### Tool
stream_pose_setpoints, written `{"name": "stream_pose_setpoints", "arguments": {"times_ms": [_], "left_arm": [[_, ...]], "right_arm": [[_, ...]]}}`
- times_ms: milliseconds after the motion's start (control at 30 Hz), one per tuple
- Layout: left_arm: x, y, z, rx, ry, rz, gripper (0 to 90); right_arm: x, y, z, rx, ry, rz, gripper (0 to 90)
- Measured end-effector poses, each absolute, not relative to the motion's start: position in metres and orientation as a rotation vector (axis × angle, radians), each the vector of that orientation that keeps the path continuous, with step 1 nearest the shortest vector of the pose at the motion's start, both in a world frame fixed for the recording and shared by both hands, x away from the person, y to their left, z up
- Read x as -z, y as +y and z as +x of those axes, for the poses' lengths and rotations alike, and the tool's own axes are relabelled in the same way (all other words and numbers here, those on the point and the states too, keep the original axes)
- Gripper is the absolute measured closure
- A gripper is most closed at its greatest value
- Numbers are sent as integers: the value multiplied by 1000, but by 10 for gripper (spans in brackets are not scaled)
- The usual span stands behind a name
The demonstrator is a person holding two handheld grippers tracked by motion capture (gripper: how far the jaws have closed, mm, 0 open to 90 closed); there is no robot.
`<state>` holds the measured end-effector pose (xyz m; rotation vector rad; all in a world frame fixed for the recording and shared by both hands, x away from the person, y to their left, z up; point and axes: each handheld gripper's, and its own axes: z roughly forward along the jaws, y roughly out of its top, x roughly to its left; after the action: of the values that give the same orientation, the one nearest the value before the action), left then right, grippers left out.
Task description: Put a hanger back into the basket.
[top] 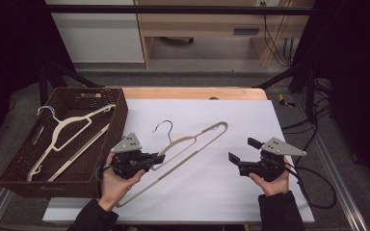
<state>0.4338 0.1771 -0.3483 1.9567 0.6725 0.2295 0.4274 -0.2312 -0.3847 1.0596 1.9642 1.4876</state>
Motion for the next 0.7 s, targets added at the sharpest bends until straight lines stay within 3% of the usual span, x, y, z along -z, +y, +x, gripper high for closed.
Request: {"name": "stream_pose_setpoints", "arguments": {"times_ms": [700], "left_arm": [[257,272,450,-412,661,1918,858]], "right_arm": [[390,-243,432,-1449,1946,1115,72]]}}
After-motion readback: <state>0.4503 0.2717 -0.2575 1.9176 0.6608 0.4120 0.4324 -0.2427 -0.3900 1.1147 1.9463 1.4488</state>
